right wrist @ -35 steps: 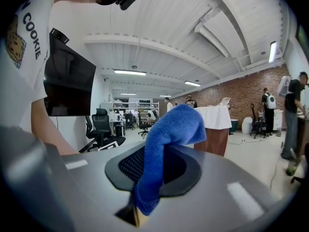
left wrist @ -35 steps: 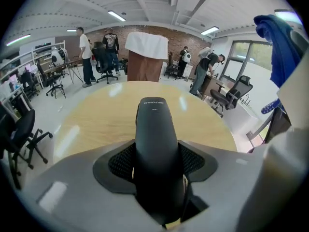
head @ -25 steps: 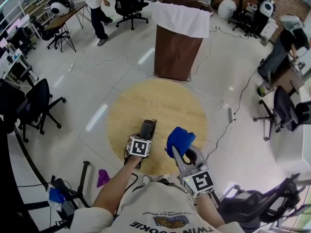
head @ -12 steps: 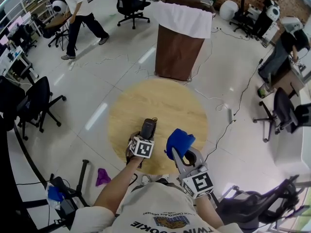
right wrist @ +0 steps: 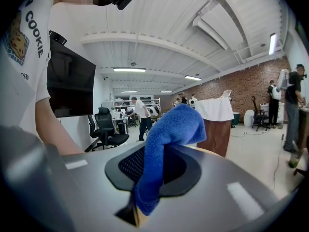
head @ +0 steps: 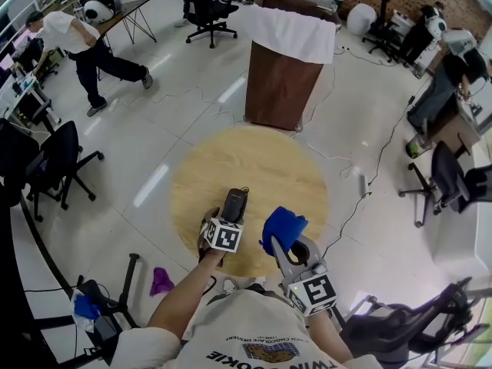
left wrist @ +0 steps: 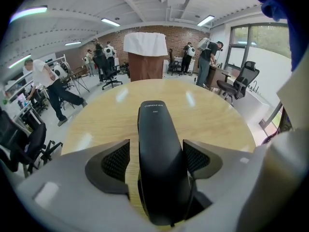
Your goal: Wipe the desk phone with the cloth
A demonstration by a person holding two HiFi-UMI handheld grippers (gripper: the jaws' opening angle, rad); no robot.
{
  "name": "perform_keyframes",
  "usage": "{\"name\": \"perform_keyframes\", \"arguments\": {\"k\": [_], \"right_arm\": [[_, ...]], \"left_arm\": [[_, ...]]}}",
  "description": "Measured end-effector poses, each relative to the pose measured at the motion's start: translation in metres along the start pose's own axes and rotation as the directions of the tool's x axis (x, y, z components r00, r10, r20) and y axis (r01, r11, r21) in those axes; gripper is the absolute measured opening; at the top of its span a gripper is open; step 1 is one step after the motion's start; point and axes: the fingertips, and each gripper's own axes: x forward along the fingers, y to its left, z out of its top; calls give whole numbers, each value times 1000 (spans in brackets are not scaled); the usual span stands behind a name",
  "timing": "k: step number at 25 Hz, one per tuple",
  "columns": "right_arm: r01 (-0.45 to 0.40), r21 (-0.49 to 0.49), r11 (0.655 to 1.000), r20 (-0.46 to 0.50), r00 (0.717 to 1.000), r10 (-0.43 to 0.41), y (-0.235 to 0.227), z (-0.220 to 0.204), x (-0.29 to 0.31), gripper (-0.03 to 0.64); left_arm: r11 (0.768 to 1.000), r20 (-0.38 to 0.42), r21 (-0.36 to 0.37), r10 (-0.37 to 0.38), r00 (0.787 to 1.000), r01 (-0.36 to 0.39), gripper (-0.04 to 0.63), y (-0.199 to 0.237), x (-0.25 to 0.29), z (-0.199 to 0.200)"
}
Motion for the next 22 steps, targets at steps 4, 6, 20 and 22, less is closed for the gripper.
{"name": "perform_keyframes", "arguments": {"k": [4, 6, 20, 22], "right_arm": [[3, -3, 1000, 0, 1000, -3, 3, -1, 0, 61], [6, -3, 1000, 0, 1000, -6, 6, -1, -1, 61], [27, -35, 999, 13, 1000, -26, 44, 13, -5, 61], [24, -43, 999, 19, 1000, -23, 51, 17, -6, 61]], "left_arm": [[1000, 82, -13, 5, 997, -4, 353, 2, -13, 16], [1000, 152, -21, 10, 988, -6, 353, 5, -26, 28], [984, 619, -47, -108, 778, 173, 75, -10, -182, 78], [982, 651, -48, -108, 751, 183, 50, -11, -202, 77]]}}
